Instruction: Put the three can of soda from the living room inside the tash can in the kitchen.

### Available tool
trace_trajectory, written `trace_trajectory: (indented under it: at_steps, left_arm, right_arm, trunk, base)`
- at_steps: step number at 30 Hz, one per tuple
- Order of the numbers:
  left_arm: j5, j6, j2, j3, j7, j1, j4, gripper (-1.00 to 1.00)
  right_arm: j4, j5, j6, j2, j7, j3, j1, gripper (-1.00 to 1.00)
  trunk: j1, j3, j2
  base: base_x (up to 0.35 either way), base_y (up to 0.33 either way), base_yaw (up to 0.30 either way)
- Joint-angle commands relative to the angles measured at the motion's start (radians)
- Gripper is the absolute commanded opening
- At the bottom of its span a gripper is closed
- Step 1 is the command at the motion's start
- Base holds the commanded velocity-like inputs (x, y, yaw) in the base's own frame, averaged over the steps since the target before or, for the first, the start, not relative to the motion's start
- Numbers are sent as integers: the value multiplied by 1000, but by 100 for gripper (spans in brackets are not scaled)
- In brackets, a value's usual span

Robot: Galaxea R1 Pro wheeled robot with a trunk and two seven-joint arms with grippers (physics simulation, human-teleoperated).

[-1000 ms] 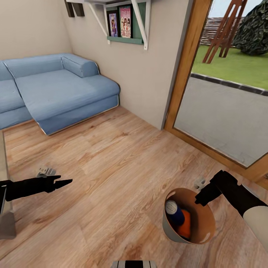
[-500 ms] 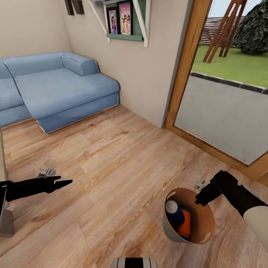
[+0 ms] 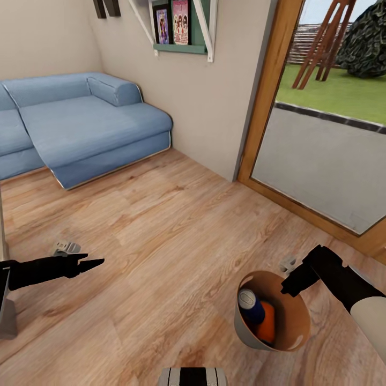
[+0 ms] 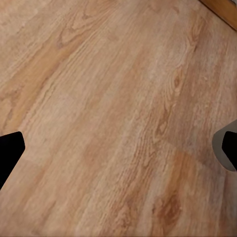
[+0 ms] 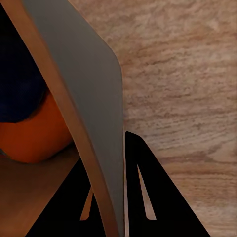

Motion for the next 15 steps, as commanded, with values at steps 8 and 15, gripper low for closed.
trace_trajectory:
  at_steps: [8, 15]
  left_arm:
    - [-1, -12, 0, 0, 0, 0, 0, 100]
    - [-2, -18, 0, 0, 0, 1, 0, 100]
  right_arm:
    - [0, -10, 9, -1, 4, 0, 0, -100]
    - [0, -10, 9, -3, 4, 0, 0, -100]
  trunk:
    - [15, -13, -28]
    - [22, -39, -37]
  base:
    - [0, 0, 0]
    - [0, 0, 0]
